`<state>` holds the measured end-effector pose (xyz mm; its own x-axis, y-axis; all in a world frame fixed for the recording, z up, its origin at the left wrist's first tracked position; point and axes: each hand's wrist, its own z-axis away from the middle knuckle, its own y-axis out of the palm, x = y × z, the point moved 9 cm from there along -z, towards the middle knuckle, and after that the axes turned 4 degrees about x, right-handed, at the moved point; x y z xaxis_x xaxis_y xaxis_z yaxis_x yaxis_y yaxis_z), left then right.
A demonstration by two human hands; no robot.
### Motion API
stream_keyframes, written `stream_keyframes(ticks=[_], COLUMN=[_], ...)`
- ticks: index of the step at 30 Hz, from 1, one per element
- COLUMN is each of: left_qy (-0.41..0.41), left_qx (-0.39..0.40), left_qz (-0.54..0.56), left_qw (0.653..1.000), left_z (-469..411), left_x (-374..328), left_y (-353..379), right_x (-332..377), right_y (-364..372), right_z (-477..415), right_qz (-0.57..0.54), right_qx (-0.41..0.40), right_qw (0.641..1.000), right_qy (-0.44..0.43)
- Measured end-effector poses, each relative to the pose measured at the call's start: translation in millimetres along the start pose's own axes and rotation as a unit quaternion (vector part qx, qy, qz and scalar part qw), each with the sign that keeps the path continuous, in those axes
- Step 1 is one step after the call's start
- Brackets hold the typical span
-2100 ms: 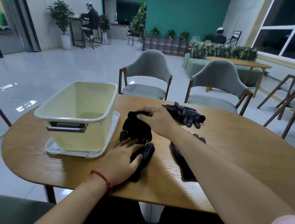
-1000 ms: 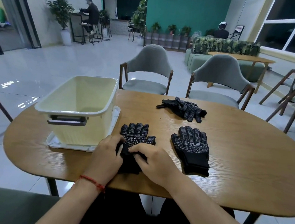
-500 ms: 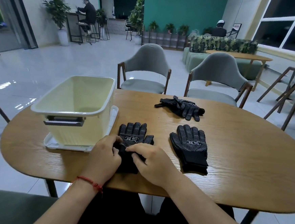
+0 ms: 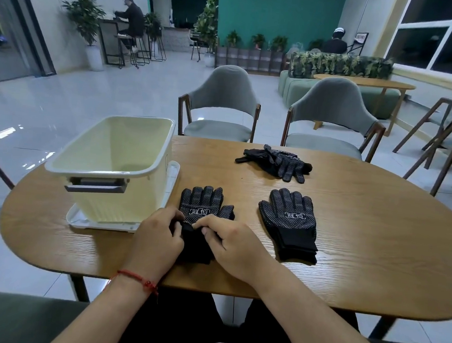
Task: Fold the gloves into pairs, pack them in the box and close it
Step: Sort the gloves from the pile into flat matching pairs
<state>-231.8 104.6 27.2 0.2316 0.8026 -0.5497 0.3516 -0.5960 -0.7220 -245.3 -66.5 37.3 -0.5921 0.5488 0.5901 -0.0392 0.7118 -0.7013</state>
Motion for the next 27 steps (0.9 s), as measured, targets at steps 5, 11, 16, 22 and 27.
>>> stream_keyframes(ticks=[5, 11, 16, 22, 27], left_qy=[-0.005, -0.035, 0.024, 0.074, 0.013], left_qx=[0.008, 0.005, -0.014, 0.101, 0.123], left_qz=[-0.003, 0.063, 0.034, -0.036, 0.026], left_qw=[1.0, 0.997, 0.999, 0.991, 0.992], left_z=[0.0, -1.4, 6.8, 9.9, 1.0], left_x=[2.1, 4.9, -15.0, -24.0, -15.3], left_y=[2.1, -0.8, -6.9, 11.1, 14.9], right_x=[5.3, -7.4, -33.2, -37.6, -33.9], right_y=[-1.0, -18.4, -20.2, -9.4, -16.9], right_z=[1.9, 4.1, 0.5, -3.0, -2.3], right_qz=[-0.003, -0.06, -0.003, 0.066, 0.052], right_qx=[0.013, -0.046, -0.089, -0.065, -0.083], right_qw=[1.0, 0.996, 0.988, 0.987, 0.987], right_qy=[-0.007, 0.038, 0.128, 0.131, 0.131])
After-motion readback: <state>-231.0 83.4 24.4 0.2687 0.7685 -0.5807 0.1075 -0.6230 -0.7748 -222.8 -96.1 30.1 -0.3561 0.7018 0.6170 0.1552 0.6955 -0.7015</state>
